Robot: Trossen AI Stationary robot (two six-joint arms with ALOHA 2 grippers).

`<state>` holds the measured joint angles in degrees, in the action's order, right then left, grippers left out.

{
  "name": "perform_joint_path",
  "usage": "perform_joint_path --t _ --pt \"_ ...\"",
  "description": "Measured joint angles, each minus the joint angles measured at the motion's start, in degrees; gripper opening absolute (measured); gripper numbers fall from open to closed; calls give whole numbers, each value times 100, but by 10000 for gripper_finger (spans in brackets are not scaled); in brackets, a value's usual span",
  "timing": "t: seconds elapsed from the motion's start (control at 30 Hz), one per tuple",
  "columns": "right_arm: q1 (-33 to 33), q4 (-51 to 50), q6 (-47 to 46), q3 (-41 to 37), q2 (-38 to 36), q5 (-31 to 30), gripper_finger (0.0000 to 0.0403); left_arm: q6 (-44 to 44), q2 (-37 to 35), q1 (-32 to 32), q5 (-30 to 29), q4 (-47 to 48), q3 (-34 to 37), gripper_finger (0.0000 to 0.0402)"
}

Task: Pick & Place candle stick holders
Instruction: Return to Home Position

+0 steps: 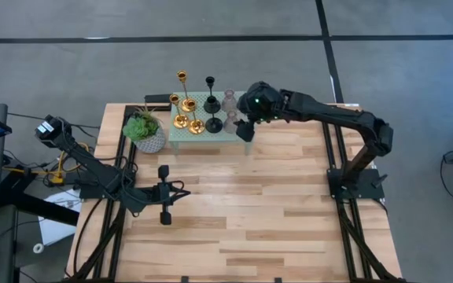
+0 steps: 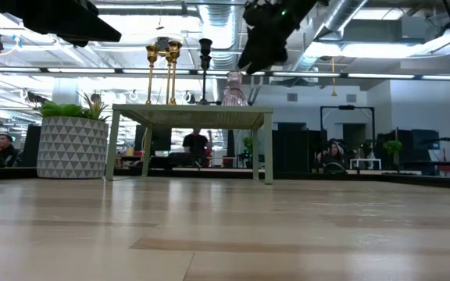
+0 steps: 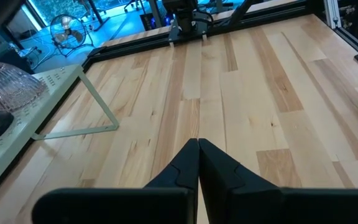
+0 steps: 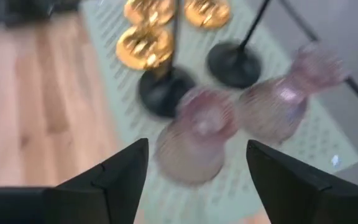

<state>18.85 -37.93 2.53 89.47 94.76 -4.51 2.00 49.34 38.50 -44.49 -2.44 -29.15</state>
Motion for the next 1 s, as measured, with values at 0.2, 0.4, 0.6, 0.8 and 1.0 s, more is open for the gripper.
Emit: perform_joint_path --t 0.2,0.4,0.6,0.8,1.0 --pt "-430 -795 -41 349 0 0 225 -2 0 2 0 4 0 10" --pt "-994 -792 -44 357 0 4 124 -7 0 1 0 8 0 10" --pt "-1564 -585 -42 357 0 2 11 -22 0 1 0 9 0 10" --pt "-2027 -296 -24 357 -11 0 7 -22 0 0 0 0 0 10" --pt "-2316 -300 220 357 -13 0 2 -22 0 0 -1 -9 0 10"
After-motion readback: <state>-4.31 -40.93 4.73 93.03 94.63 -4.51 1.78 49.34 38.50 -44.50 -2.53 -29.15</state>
